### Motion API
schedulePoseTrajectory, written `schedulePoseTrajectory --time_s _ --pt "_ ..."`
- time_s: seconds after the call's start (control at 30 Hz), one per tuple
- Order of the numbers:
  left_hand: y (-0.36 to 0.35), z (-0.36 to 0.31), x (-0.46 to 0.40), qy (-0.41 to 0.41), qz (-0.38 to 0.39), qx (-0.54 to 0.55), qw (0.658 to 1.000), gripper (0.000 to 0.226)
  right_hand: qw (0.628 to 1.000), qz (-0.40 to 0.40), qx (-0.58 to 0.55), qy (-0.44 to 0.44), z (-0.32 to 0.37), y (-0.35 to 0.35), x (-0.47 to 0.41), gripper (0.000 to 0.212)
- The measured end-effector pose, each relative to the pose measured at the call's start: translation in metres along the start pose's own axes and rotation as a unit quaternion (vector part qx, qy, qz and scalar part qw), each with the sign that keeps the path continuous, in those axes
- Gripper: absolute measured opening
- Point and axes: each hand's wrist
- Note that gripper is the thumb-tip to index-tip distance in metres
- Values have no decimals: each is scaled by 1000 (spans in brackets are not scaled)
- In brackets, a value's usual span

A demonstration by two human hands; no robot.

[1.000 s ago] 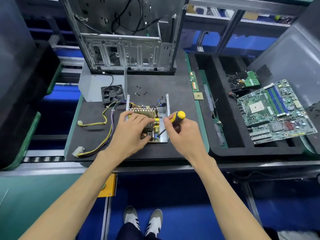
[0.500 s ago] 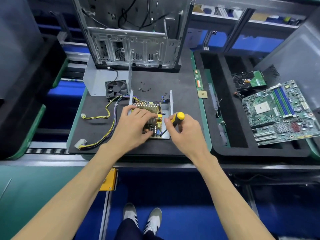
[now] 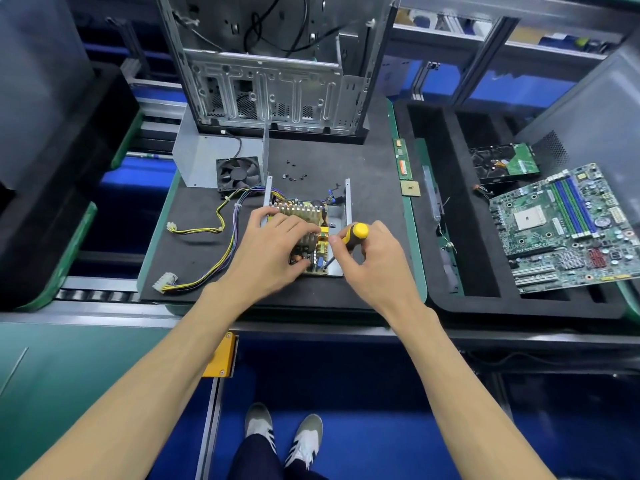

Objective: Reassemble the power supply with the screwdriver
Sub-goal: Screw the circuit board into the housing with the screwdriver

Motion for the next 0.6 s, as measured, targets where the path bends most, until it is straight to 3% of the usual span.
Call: schedulePoseTrajectory --time_s 0.6 --pt "1 1 0 0 8 11 1000 51 998 57 26 -17 -6 -5 -11 35"
Point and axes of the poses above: each hand's wrist, its own x-axis away from the middle knuckle, its own y-axis out of the back of the hand, z = x × y, and after that the axes turned 4 degrees about -y, right-handed
